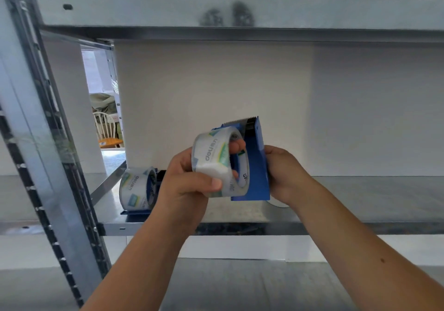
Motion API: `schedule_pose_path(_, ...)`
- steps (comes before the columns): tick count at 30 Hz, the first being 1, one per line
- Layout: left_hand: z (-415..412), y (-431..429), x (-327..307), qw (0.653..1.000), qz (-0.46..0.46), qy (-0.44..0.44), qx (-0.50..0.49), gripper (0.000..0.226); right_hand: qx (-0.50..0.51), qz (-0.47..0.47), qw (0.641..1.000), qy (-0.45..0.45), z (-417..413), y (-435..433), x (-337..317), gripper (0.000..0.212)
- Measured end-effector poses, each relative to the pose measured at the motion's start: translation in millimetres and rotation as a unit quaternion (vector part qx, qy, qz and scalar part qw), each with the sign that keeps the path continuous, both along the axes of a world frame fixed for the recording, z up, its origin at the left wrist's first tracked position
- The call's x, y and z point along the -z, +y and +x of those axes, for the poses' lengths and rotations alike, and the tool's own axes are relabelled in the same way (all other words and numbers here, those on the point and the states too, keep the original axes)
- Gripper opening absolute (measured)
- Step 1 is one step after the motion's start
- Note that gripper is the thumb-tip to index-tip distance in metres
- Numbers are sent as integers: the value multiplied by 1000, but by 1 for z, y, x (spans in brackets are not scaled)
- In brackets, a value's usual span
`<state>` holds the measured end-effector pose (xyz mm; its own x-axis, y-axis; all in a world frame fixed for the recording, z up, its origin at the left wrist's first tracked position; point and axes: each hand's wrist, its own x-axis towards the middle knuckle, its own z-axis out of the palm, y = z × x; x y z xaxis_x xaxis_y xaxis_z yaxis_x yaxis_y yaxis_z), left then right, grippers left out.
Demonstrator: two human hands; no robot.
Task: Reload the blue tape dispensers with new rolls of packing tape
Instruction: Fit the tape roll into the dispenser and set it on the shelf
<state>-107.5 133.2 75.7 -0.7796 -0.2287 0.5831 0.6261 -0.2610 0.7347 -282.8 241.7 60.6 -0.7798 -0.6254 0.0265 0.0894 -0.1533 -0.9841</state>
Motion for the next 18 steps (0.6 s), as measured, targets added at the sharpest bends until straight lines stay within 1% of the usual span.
schedule_pose_path(3, -3, -1, 6, 1000, 17, -11, -21, 50, 3, -4, 997, -83, 6, 3, 12, 26)
schedule_pose_path(6, -4, -2, 9, 999, 20, -14, -31, 48, -9, -61, 987, -147, 15, 7, 25, 28)
schedule_pose_path(9, -4, -6, 8, 998, 22, -8, -54, 46, -21, -110, 976, -186, 24, 10, 34, 30)
schedule_pose_path(13, -4, -11, 4, 999, 23, -2, -48, 46, -44, -127, 976, -171, 31, 12, 45, 37)
schedule_pose_path(16, -11, -13, 2, 998, 37, -24, -42, 54, -46, -124, 977, -165, 36, 12, 48, 37)
schedule_pose_path(18, -16, -14, 3, 997, 39, -38, -48, 55, -47, -117, 978, -166, 36, 10, 50, 37)
